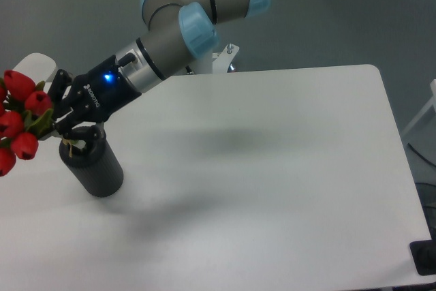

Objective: Insert the flowers into the vase
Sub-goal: 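Lower the tulip stems into the black vase opening, then open the gripper to release the tulips in the vase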

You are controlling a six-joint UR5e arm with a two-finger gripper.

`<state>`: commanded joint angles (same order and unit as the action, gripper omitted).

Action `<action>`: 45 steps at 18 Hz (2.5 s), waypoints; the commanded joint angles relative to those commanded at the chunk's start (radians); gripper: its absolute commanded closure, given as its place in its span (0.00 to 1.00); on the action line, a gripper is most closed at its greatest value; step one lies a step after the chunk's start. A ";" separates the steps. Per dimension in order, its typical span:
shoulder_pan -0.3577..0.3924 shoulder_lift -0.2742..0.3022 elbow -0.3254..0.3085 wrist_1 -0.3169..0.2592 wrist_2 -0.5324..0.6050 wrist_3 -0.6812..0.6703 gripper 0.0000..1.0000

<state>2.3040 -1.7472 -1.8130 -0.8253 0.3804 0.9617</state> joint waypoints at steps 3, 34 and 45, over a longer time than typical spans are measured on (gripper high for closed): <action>0.000 0.011 -0.057 0.000 0.000 0.072 0.97; 0.057 -0.048 -0.212 0.003 0.002 0.359 0.27; 0.112 -0.041 -0.229 0.006 0.000 0.370 0.12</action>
<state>2.4160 -1.7886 -2.0417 -0.8191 0.3804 1.3315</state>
